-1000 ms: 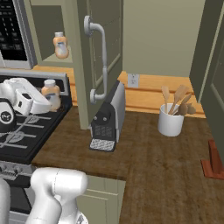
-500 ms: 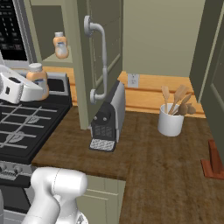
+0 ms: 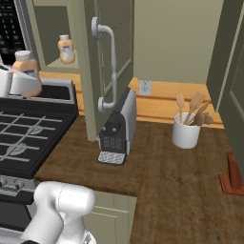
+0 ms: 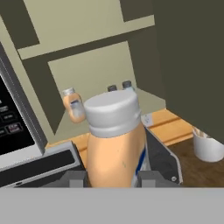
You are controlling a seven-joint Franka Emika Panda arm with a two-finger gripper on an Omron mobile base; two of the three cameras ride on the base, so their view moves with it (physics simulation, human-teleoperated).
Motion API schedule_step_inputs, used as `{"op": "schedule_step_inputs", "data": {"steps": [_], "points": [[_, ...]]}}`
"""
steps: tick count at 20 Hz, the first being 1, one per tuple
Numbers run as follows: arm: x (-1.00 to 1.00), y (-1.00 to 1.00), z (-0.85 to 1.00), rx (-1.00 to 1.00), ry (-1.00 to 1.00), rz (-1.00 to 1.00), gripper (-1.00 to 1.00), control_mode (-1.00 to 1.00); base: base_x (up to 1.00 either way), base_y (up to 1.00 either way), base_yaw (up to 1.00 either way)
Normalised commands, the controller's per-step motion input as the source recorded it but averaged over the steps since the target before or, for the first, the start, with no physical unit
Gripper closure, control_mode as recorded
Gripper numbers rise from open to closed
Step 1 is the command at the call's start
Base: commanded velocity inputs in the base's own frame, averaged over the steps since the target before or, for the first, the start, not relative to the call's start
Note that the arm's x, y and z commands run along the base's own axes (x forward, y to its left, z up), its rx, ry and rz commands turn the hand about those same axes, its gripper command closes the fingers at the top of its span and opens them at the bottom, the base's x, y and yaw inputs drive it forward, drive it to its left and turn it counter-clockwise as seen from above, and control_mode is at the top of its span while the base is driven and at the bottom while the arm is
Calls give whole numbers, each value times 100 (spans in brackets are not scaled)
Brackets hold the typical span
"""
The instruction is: Put the shaker and condiment bottle from the counter next to their counterparts in the cabinet.
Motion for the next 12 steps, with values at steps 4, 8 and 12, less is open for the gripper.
{"op": "schedule_step_inputs", "data": {"steps": [4, 8, 12], "points": [[59, -5, 7, 0, 0, 3, 100, -100, 0, 0, 0], [45, -16, 7, 0, 0, 8, 100, -100, 0, 0, 0], [14, -1, 18, 0, -3, 9, 100, -100, 0, 0, 0]]}}
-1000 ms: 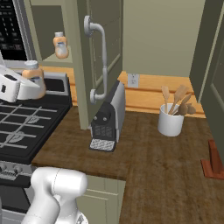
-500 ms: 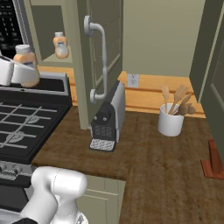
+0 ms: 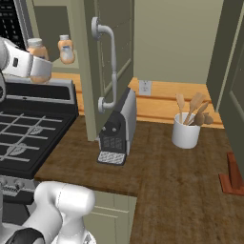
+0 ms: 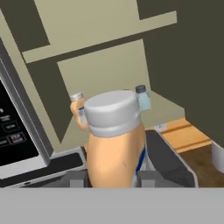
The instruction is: Put the shaker and condiment bottle from the counter next to their counterparts in the cabinet.
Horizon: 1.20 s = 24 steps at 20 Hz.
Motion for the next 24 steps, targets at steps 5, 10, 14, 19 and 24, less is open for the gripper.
{"op": "schedule_step_inputs", "data": {"steps": [5, 10, 14, 19, 24], "points": [[16, 0, 0, -3, -9, 8, 100, -100, 0, 0, 0], [41, 1, -7, -3, -5, 6, 100, -100, 0, 0, 0], [40, 0, -1, -1, 1, 2, 100, -100, 0, 0, 0], [25, 0, -2, -2, 0, 2, 100, -100, 0, 0, 0], [24, 0, -16, -6, -1, 4, 100, -100, 0, 0, 0]]}}
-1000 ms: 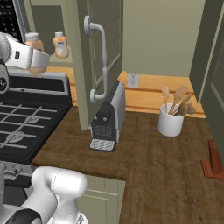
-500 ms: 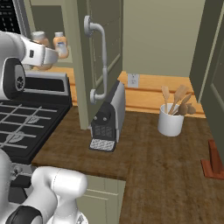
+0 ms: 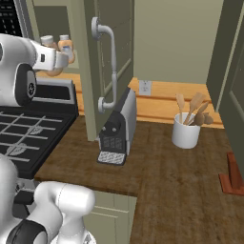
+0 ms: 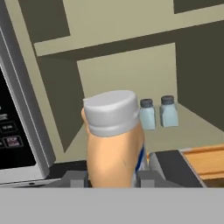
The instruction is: Put the shaker and condiment bottle from the counter next to their counterparts in the cabinet.
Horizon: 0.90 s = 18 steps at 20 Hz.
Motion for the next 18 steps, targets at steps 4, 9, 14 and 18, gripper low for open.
{"op": "schedule_step_inputs", "data": {"steps": [4, 9, 14, 18], "points": [[32, 8, 0, -5, -7, 6, 100, -100, 0, 0, 0], [38, 19, -9, -4, -5, 9, 100, -100, 0, 0, 0], [39, 7, -25, -3, -1, 7, 100, -100, 0, 0, 0], [25, 0, -4, 0, -4, 3, 100, -100, 0, 0, 0]]}}
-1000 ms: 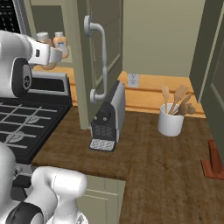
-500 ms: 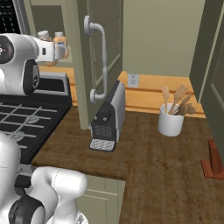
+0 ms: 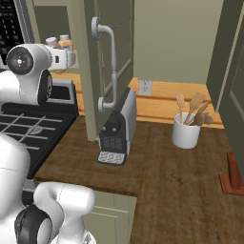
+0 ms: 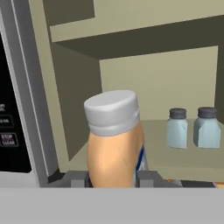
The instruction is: Put the shaker and condiment bottle from the counter next to their counterparts in the cabinet.
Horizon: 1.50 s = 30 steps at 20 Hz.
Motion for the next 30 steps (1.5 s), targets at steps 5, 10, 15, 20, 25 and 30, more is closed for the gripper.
{"op": "schedule_step_inputs", "data": {"steps": [5, 10, 15, 20, 25, 30], "points": [[23, 0, 0, -1, -3, 0, 100, -100, 0, 0, 0], [31, 7, -1, -2, 0, 0, 100, -100, 0, 0, 0], [30, 2, 0, 0, 0, 0, 100, -100, 0, 0, 0], [17, 0, 0, 0, 2, 0, 100, -100, 0, 0, 0], [21, 0, 0, 0, 10, 0, 100, -100, 0, 0, 0], [8, 0, -11, 0, 2, 0, 100, -100, 0, 0, 0]]}}
